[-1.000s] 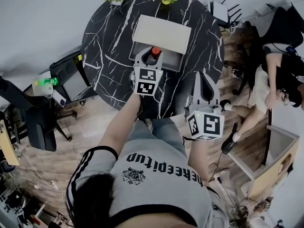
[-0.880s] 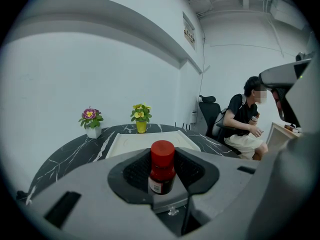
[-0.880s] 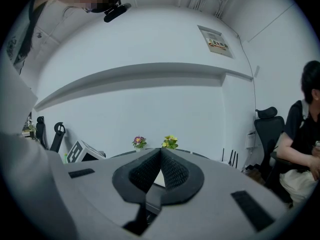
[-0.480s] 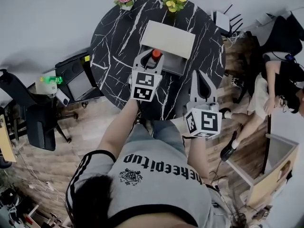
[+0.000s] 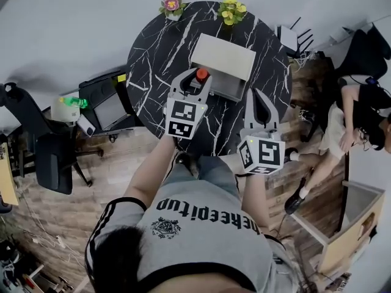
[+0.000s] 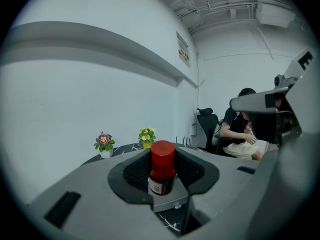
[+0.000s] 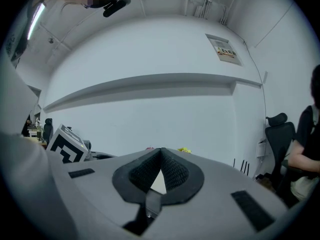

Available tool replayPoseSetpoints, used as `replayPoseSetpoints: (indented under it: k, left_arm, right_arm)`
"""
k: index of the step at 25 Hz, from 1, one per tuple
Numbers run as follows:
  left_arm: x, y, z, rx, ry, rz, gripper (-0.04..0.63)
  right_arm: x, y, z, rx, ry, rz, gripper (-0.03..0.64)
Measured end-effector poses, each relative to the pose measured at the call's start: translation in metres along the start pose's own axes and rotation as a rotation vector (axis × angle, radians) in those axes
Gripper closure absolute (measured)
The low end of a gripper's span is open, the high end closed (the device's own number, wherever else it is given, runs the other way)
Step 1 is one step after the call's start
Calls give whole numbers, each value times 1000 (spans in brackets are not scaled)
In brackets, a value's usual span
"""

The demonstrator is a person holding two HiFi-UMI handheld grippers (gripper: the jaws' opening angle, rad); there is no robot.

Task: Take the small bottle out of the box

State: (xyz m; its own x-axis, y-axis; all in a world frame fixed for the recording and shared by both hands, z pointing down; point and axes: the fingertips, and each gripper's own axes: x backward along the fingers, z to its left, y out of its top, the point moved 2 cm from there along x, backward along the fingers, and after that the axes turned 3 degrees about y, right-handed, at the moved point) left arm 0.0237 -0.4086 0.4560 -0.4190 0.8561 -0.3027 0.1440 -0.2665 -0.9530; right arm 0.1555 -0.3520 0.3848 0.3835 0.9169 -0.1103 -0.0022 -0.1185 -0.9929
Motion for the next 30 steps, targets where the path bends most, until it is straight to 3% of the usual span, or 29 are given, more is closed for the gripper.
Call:
replayPoseSetpoints:
  k: [12, 30]
  left_arm:
    - [57, 30, 10, 39, -9, -81, 451]
    - [140, 71, 19, 60, -55, -219, 451]
  right_arm:
    - [15, 22, 24, 22, -6, -53, 617]
    - [62, 58, 55, 84, -105, -135, 617]
